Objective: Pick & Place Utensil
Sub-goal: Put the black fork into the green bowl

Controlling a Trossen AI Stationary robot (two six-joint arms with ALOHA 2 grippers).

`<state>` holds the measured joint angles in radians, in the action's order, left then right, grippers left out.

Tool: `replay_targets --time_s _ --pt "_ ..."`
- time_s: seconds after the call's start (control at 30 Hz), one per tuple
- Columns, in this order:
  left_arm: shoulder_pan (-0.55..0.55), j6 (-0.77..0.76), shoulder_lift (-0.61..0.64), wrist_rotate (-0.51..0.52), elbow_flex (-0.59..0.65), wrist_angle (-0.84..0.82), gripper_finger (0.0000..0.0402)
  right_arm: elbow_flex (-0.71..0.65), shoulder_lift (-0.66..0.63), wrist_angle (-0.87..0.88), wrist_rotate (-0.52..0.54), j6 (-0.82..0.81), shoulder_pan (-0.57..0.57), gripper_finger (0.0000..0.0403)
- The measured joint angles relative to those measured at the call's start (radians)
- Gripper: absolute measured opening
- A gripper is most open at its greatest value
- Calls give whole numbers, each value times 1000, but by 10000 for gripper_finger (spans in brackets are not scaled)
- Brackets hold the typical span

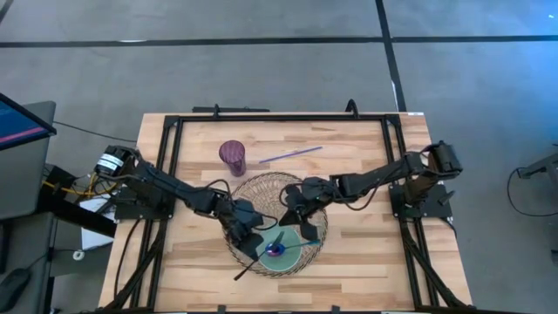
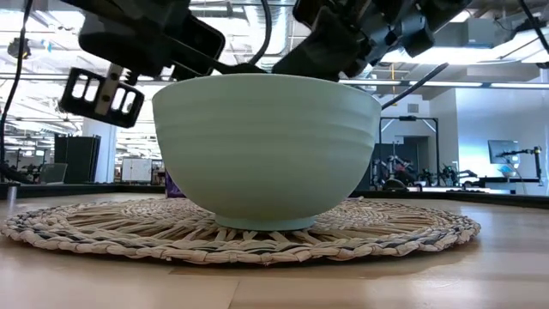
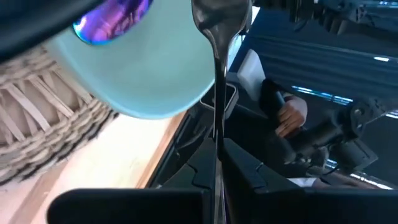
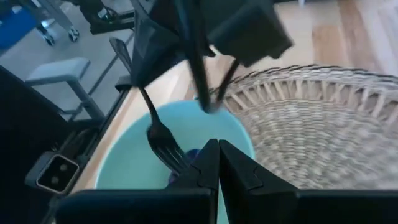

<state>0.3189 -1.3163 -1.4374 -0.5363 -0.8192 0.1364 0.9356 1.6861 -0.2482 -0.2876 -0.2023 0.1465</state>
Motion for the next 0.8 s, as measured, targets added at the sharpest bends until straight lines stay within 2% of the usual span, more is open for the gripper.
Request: replay_targets --time_s 0.17,0.37,0.8 --pt "-32 -81 -1 -29 0 0 14 11 56 -24 -3 -18 18 0" --pt "-37 -103 -6 -61 0 -2 14 21 57 -27 -3 -27 32 0" --pt "-41 -110 -115 -146 0 7 23 19 118 -68 15 -54 90 0"
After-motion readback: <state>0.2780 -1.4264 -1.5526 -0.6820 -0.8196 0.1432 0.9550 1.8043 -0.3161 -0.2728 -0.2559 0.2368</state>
